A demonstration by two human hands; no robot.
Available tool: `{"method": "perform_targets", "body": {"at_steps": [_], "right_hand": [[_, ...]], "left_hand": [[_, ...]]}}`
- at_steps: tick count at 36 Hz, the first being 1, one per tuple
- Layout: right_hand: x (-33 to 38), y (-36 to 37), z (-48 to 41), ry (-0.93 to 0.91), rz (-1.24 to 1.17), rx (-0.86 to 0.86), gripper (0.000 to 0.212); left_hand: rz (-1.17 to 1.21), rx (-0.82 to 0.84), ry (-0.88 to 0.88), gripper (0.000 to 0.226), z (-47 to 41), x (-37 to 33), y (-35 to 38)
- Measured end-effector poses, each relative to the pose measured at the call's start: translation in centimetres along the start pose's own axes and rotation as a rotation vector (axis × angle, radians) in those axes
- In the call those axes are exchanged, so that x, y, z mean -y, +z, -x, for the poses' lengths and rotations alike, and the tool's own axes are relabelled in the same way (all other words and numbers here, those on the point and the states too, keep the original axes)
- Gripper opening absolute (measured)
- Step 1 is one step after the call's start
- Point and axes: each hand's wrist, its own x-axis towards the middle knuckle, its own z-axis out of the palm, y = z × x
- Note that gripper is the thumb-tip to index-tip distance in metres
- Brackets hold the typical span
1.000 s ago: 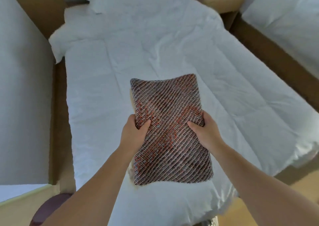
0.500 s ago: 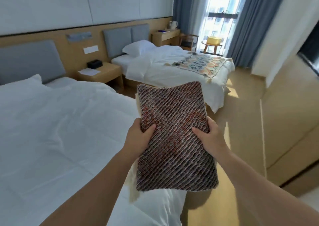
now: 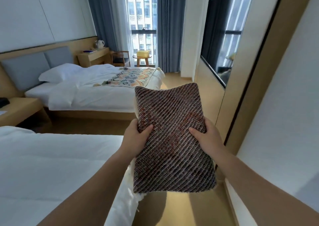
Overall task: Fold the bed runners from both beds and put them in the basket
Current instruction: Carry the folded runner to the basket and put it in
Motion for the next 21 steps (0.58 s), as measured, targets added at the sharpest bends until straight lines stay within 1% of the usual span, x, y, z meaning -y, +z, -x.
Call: {"method": "perform_targets", "body": {"at_steps": [5,9,14,19,21], "right_hand": [[-1.1,-3.2,-2.5,-0.006,-0.005,-0.041,0.057],[-1.4,-3.7,-4.5,-0.015,-0.004,-0.051,0.055],[-2.0,-2.5,-8.3,0.001,0.012,-0.082,0.055],[-1.7,-0.3,-14.1,0.015,0.010,-0.104,0.052],[-1.3,0.7,-16.9,0.012,0.026,-0.121,0.050]], "left_hand": [[0.043,0.030,0.005,0.023,-2.7,-1.5,3.8],[0.063,0.047,0.019,0.018,-5.0,-1.4,5.1],[0.075,0.079,0.018,0.024,-10.1,-0.5,5.7],[0.087,0.113,0.066,0.020,-16.8,0.4,5.8],[0.096,0.118,0.081,0.023,-19.9,0.8,5.6]]}}
